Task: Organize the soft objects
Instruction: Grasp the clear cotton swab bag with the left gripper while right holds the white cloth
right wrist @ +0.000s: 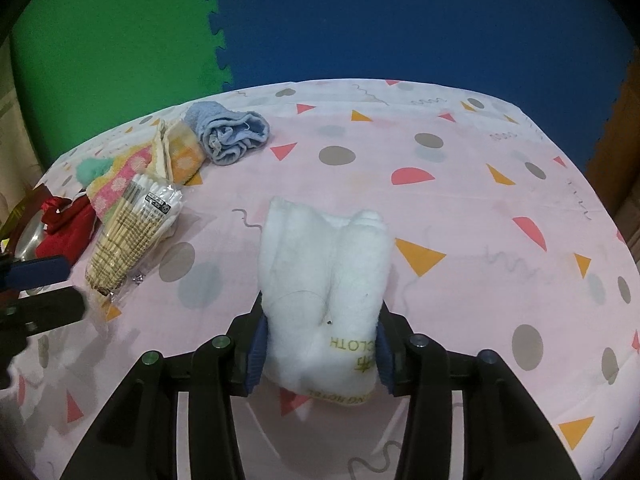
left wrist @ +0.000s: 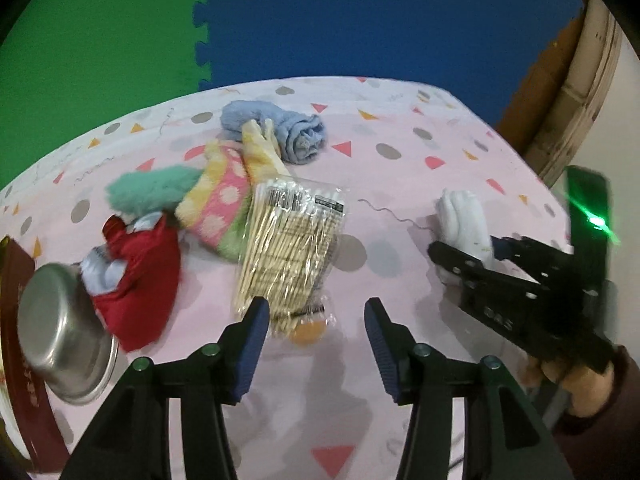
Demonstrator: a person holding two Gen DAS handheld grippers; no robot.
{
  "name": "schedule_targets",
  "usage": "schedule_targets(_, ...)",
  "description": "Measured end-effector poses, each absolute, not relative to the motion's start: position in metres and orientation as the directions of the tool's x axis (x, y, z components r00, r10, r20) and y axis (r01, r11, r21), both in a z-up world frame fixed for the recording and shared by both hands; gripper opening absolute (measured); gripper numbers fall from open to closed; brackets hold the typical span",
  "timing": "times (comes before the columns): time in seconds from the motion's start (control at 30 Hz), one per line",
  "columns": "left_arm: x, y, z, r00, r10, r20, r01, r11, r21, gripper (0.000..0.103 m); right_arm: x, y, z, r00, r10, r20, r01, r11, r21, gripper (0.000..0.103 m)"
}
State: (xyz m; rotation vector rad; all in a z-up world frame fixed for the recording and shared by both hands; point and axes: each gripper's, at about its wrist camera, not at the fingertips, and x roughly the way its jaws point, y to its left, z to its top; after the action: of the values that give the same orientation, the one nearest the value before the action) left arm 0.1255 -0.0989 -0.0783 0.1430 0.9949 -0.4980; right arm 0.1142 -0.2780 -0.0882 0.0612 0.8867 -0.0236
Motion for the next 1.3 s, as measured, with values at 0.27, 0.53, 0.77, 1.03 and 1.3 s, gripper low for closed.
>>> schedule_targets(0.27,0.154,-0.102,-0.097,0.471,-0.290,-0.833,0.409,0.909,-0.086,0.051,0.114,-0.276,-0.088,0.631,0.004,-0.776,0.043,0.998,0.040,0.045)
schedule_targets(0.53,0.150,-0.115,-0.105,0.553,-0.238,-0.799,0.458,0.888,0.053,0.055,0.113,-0.276,-0.087,0.630,0.002,-0.776,0.044,0.998,0.039,0.045)
schedule_targets(0.77,0.154,-0.103,-0.104,0.543,-0.261,-0.798,0.449,0.894,0.013,0.025,0.112,-0.275,-0.086,0.630,0.004,-0.776,0.044,0.998,0.040,0.046)
schedule_targets(1.03,0.149,-0.092,-0.097,0.510,-0.281,-0.813,0.448,0.894,-0.028,0.011,0.113,-0.275,-0.086,0.630,0.003,-0.777,0.045,0.998,0.041,0.046)
schedule_targets(1.3,0.125,-0.091,-0.088,0.505,-0.297,-0.810,0.460,0.887,-0.039,0.006,0.113,-0.274,-0.086,0.630,0.003,-0.776,0.045,0.998,0.040,0.046)
